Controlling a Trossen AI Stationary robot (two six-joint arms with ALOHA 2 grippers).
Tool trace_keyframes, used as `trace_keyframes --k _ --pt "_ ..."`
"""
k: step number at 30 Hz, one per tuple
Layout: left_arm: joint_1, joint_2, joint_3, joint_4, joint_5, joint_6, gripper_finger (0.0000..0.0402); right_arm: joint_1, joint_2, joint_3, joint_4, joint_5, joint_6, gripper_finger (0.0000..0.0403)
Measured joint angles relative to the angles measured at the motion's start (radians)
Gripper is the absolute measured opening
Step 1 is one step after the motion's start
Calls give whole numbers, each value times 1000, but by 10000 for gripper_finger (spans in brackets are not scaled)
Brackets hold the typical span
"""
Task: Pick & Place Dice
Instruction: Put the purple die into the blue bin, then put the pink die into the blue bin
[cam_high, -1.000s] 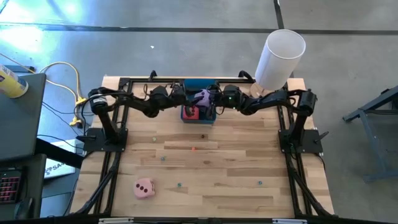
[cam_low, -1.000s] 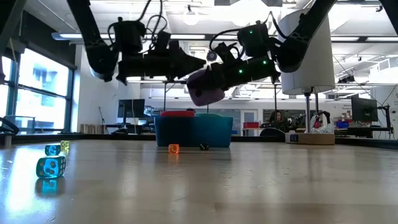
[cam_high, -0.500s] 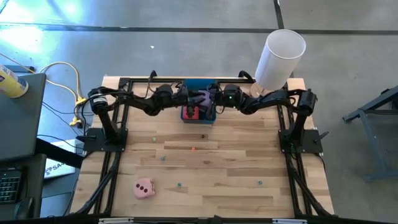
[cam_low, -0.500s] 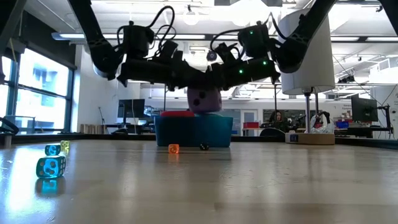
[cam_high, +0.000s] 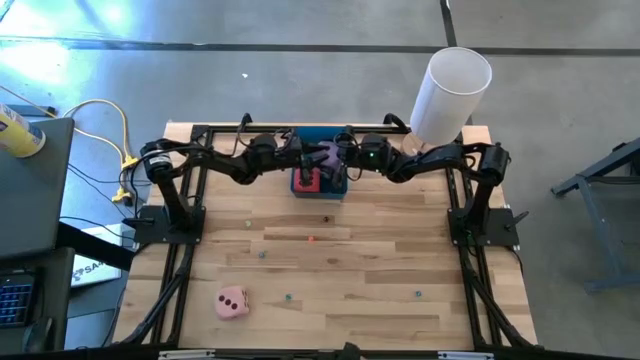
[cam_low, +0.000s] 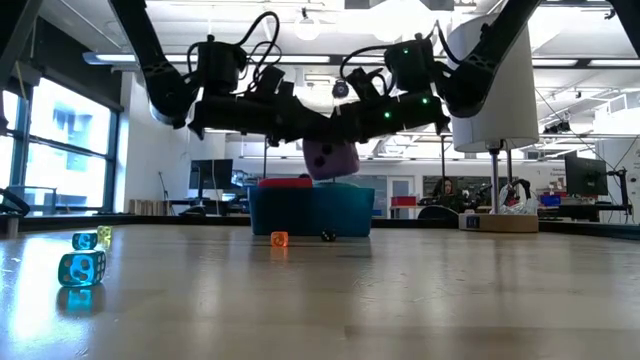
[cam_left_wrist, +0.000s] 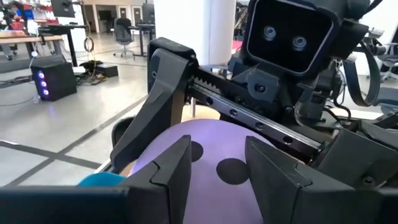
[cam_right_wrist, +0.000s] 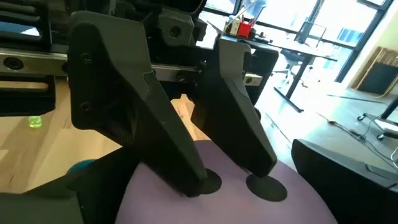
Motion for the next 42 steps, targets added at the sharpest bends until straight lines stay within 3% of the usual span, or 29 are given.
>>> trace_keyframes --k 21,30,33,39,42 --pt "-1 -1 -1 -8 4 -13 142 7 -7 0 20 -29 -18 396" --pt "-3 -89 -3 -21 18 -54 142 31 -77 3 -2 -31 -22 396" --pt "-3 -130 -4 -67 23 -59 142 59 -114 3 -40 5 -64 396" --pt "0 -232 -7 -244 29 -93 142 107 -212 11 -191 236 -75 396" --pt "0 -302 -7 -340 30 -76 142 113 -236 8 -293 283 -76 396"
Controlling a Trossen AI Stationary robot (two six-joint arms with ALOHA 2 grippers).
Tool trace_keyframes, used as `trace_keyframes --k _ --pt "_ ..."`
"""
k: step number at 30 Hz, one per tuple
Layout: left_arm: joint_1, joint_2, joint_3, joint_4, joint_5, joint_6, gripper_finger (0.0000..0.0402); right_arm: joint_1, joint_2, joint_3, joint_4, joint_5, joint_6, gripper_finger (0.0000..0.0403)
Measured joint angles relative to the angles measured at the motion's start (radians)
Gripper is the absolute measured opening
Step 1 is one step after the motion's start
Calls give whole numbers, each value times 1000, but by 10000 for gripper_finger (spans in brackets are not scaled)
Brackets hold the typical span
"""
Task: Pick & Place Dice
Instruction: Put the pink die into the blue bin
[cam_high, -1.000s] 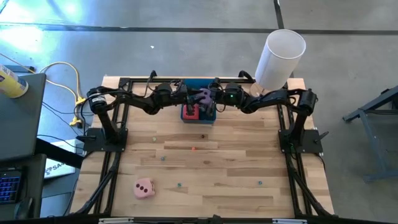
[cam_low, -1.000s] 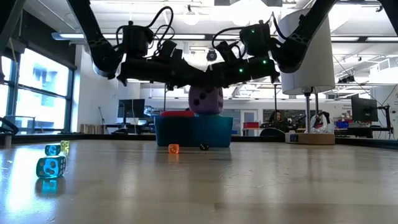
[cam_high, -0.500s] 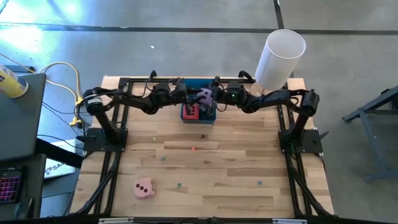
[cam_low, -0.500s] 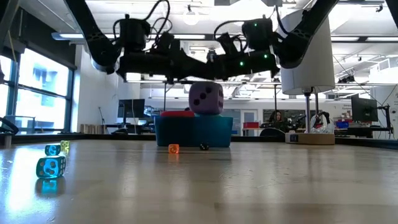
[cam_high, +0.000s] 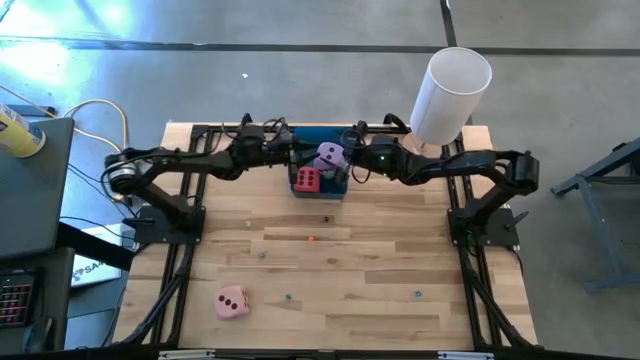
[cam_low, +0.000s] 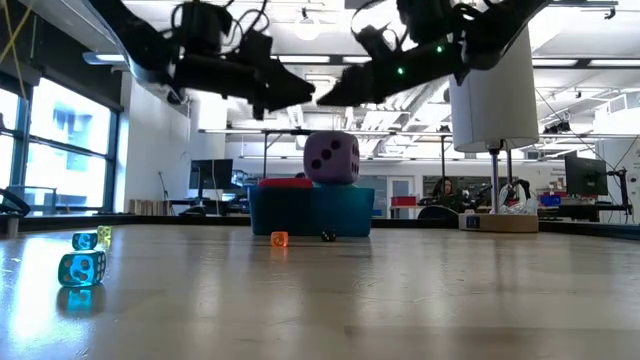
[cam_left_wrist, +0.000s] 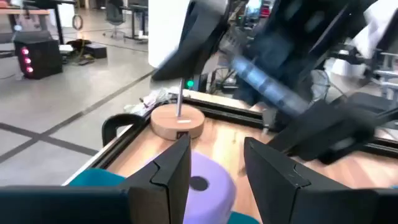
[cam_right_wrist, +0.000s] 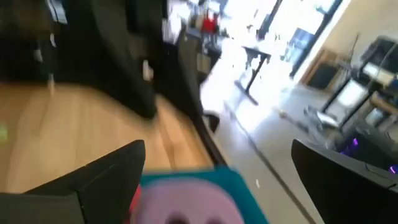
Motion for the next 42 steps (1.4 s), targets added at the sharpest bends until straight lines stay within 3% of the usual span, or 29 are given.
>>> trace_keyframes --k 6,10,16,21,26,30,37,42 --pt "0 -116 1 -184 0 3 142 25 1 -2 -63 9 1 396" --pt "-6 -200 2 -311 12 2 142 62 -10 -3 -71 71 -31 396" --pt "-30 -346 2 -557 170 49 142 166 -81 -4 -104 113 -74 396" --pt "-91 -462 3 -730 251 53 142 272 -126 -5 -160 115 -53 396" --pt "-201 -535 3 -846 249 53 142 381 -138 -5 -242 114 -8 396" --pt "-330 -563 3 -864 138 55 142 464 -138 -5 -285 115 30 396" --pt "-588 -566 3 -865 -267 95 142 574 -138 -5 -327 114 40 396" --pt "-711 -566 3 -877 -321 -53 142 613 -138 -5 -335 114 39 396"
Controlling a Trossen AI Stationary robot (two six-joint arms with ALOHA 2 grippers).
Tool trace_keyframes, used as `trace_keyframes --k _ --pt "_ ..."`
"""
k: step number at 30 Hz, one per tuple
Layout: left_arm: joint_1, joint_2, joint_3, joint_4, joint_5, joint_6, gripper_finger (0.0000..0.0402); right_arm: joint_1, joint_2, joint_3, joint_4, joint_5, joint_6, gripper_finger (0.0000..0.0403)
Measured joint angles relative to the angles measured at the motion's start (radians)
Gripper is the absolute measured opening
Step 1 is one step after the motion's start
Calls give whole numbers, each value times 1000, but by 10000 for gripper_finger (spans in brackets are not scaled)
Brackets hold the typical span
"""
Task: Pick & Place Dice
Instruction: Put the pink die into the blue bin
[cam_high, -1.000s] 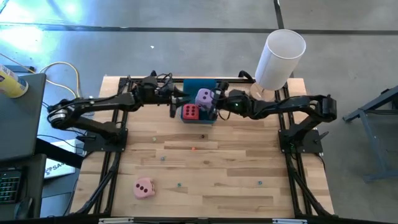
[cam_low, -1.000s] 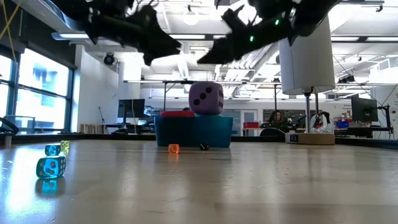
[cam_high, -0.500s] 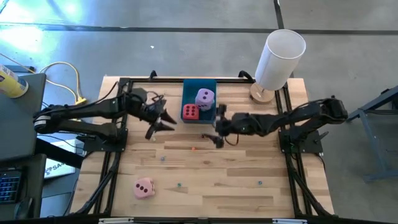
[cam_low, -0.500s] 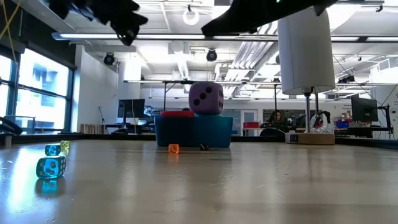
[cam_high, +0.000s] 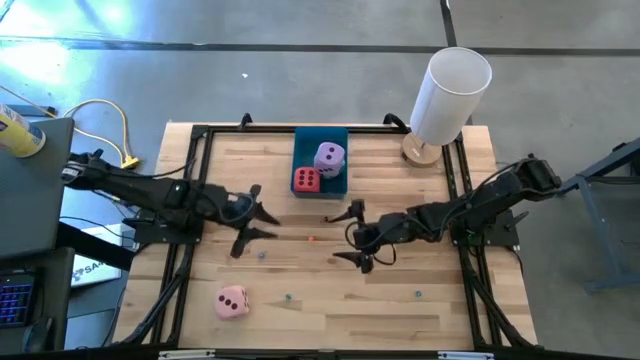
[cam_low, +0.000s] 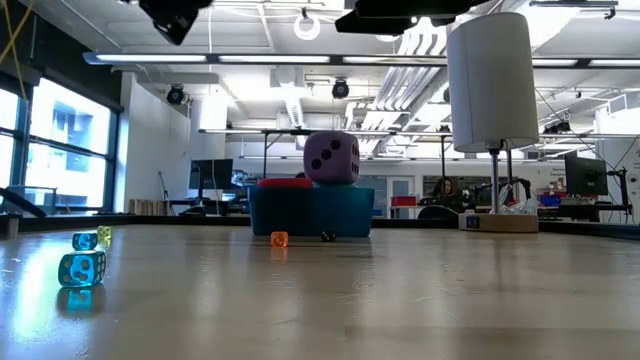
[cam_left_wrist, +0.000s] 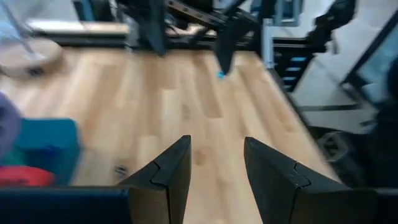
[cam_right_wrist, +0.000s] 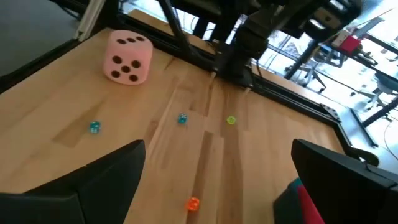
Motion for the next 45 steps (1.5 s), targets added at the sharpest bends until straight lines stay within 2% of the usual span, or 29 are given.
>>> trace_keyframes --k 4,9,18,23,31,36,39,45 --pt "-72 0 0 -8 2 -99 142 11 0 0 -14 -5 23 396" --pt "-137 0 0 -13 2 -126 142 29 0 0 -87 -7 95 396" --pt "-153 1 1 -3 -18 -147 148 43 1 0 -119 -7 81 396" --pt "-157 7 1 -3 -32 -131 195 43 1 0 -118 -7 70 396" --pt "-175 37 2 -52 -29 -130 319 31 2 0 -103 -8 48 396" --pt "-175 55 2 -83 -54 -127 378 18 2 0 -95 -8 48 396" --pt "-176 56 2 -81 -80 -108 396 12 2 0 -98 -8 67 396" --pt "-175 56 2 -72 -149 -89 398 15 2 0 -98 -8 106 396"
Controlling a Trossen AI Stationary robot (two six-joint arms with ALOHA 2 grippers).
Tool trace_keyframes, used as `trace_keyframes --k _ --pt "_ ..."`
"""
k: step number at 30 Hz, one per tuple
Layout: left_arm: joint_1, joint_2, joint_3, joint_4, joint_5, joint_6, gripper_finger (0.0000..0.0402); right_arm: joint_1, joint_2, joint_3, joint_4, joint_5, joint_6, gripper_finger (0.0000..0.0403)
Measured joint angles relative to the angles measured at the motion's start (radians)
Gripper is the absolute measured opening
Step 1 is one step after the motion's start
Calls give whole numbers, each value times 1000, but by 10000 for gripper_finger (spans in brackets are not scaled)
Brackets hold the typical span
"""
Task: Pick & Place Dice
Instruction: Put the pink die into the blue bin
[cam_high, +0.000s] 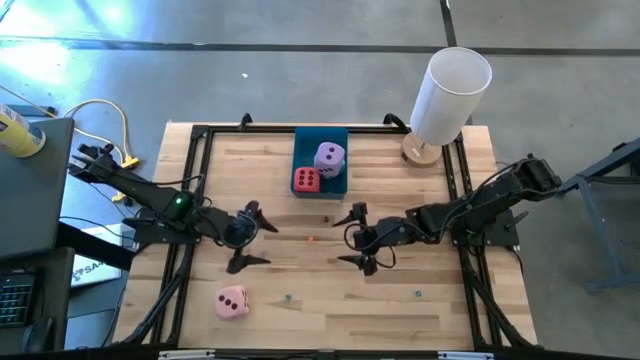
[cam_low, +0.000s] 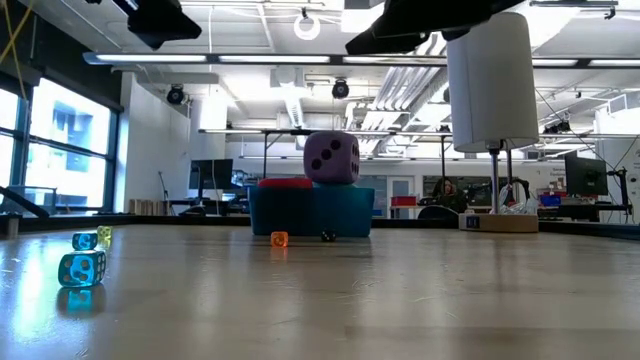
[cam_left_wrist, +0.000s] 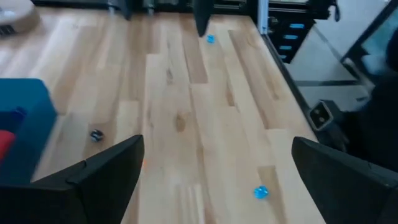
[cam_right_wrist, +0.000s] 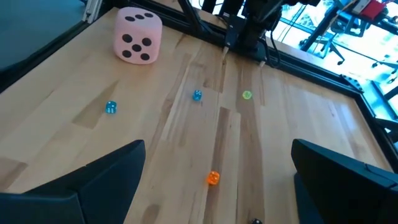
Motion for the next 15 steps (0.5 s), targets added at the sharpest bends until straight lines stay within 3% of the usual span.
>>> trace_keyframes --k 5,10,15 --pt "8 0 -1 75 1 23 398 2 0 0 2 -1 17 396" --pt "7 7 -1 204 77 26 398 -1 0 0 2 0 42 396" --pt "2 7 -1 210 57 25 398 -1 0 0 3 0 96 396"
